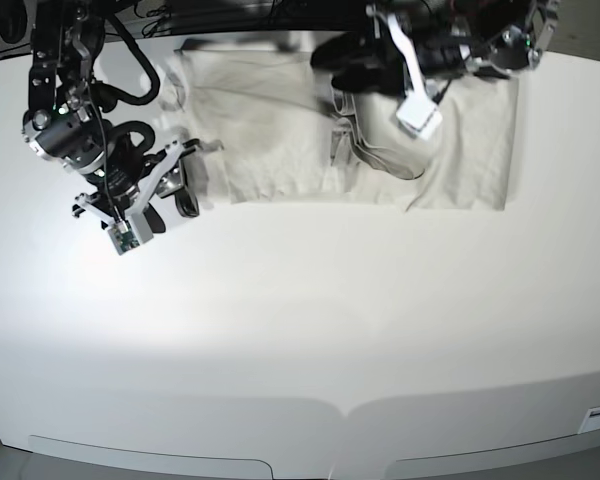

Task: Fold the T-shirt properly
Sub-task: 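Press and flatten the folded ends with both grippers toward the shirt middle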

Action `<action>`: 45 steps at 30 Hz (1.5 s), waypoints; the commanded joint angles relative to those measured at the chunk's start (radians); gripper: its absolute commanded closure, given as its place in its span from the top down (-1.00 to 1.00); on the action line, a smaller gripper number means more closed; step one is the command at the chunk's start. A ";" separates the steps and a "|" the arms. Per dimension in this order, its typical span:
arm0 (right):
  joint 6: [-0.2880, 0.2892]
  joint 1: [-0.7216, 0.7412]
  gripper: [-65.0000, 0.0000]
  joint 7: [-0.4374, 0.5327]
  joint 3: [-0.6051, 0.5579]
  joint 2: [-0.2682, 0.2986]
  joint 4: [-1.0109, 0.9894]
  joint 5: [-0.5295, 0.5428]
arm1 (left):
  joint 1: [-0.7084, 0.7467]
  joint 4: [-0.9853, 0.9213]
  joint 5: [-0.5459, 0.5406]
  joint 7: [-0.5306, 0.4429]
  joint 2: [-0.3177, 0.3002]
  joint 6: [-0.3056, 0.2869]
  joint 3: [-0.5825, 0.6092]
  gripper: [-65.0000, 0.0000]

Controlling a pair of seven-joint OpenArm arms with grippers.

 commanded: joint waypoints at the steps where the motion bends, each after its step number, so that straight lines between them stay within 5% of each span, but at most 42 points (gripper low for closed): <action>1: 0.003 0.009 -0.07 0.026 0.006 0.008 0.017 0.012 | -0.012 0.019 -0.024 -0.013 0.002 -0.014 -0.012 -0.06; 5: 0.003 0.009 -0.07 0.021 0.006 0.009 0.017 0.011 | -0.052 0.019 0.007 -0.014 0.002 -0.014 -0.097 -0.06; 10: 0.003 0.009 -0.07 0.009 0.006 0.008 0.017 0.011 | -0.054 0.019 0.232 -0.047 0.002 -0.008 -0.157 -0.06; 15: 0.003 0.009 -0.07 0.009 0.006 0.009 0.017 0.011 | -0.054 0.017 0.476 -0.166 0.002 0.145 -0.156 -0.06; 20: 0.003 0.009 -0.07 0.003 0.006 0.008 0.017 0.011 | -0.056 0.017 0.600 -0.212 0.002 0.300 -0.156 -0.06; 22: 0.002 0.009 -0.07 0.005 0.006 0.008 0.017 0.011 | -0.056 0.016 0.638 -0.209 0.002 0.320 -0.156 -0.06; 33: 0.003 0.010 -0.07 0.008 0.006 0.008 0.017 0.012 | -0.060 0.002 0.549 -0.285 0.005 0.359 -0.045 -0.06; 40: 0.003 0.009 -0.07 -0.016 0.006 0.009 0.017 0.011 | -0.143 -0.012 0.663 -0.291 0.116 0.393 0.036 -0.06; 45: 0.002 0.009 -0.07 -0.030 0.006 0.009 0.017 0.011 | -0.229 -0.012 0.654 -0.285 0.133 0.393 0.035 -0.06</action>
